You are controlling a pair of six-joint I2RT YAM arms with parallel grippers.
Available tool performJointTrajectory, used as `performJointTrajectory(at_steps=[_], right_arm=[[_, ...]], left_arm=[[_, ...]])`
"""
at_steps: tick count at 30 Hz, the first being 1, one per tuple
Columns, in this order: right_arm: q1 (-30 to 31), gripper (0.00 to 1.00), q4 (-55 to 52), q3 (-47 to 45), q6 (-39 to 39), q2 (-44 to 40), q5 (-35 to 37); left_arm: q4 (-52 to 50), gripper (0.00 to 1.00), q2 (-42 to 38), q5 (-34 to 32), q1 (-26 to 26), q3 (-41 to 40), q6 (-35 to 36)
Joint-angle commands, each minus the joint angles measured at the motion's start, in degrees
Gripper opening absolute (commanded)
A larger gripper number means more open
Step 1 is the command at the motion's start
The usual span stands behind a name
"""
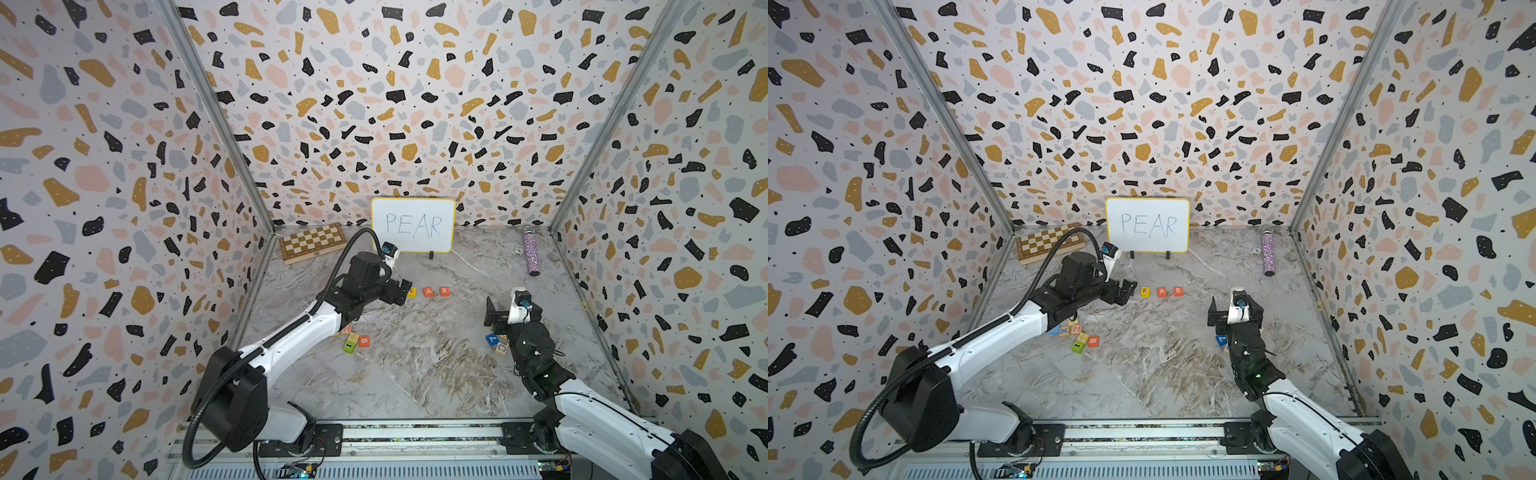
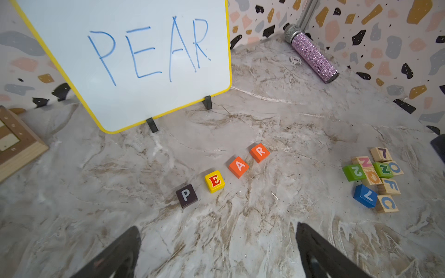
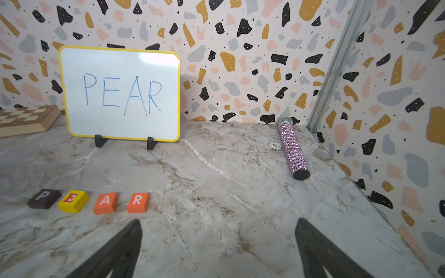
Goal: Spell the uppercase word “pear” with letter blocks
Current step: Reset both arms
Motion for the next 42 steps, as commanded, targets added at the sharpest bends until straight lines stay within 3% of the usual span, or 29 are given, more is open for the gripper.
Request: performJointTrajectory(at_steps=[1, 5, 11, 13, 16, 22, 25, 29, 34, 42], right_arm=[[-1.92, 0.99, 5.60, -0.32, -2.06, 0.86, 0.99], [-7.75, 0.99, 4.50, -1.06, 2.42, 1.09, -1.54], [-12.00, 0.99, 9.13, -5.38, 1.85, -0.74, -3.01], [-14.97, 0.99, 9.38, -5.48, 4.18, 1.20, -4.55], [-17.11, 0.99, 11.04, -4.44, 5.06, 5.61, -6.80], [-19.49, 1.00, 15.82, -2.08, 4.62, 15.80, -9.63], [-21.86, 0.99, 17.19, -0.48, 6.07, 20.74, -10.79], [-21.96, 0.99, 14.63, 2.92, 5.57, 24.26, -12.63], [-21.96, 0.99, 18.00, 1.04, 3.90, 23.41, -11.17], [-22.10, 0.99, 27.48, -0.16, -1.65, 28.07, -13.11]], left_arm=[[6.12, 0.99, -6.00, -4.09, -0.10, -4.11, 2.45], [10.71, 0.99, -13.89, -7.24, -0.09, -11.26, 4.92], [20.17, 0.99, -23.97, -16.32, 0.21, -24.18, 9.74], [23.72, 0.99, -24.90, -20.90, 0.52, -28.09, 13.40], [25.40, 0.99, -24.24, -32.79, 1.21, -30.96, 13.70], [29.15, 0.99, -23.95, -38.34, 6.33, -35.81, 11.67], [34.64, 0.99, -21.94, -38.05, 9.97, -38.62, 12.04], [39.63, 0.99, -16.64, -32.76, 16.21, -39.66, 11.57], [42.17, 0.99, -9.74, -25.03, 21.90, -38.38, 6.67], [53.68, 0.99, -2.75, -17.15, 24.34, -41.47, 6.37]])
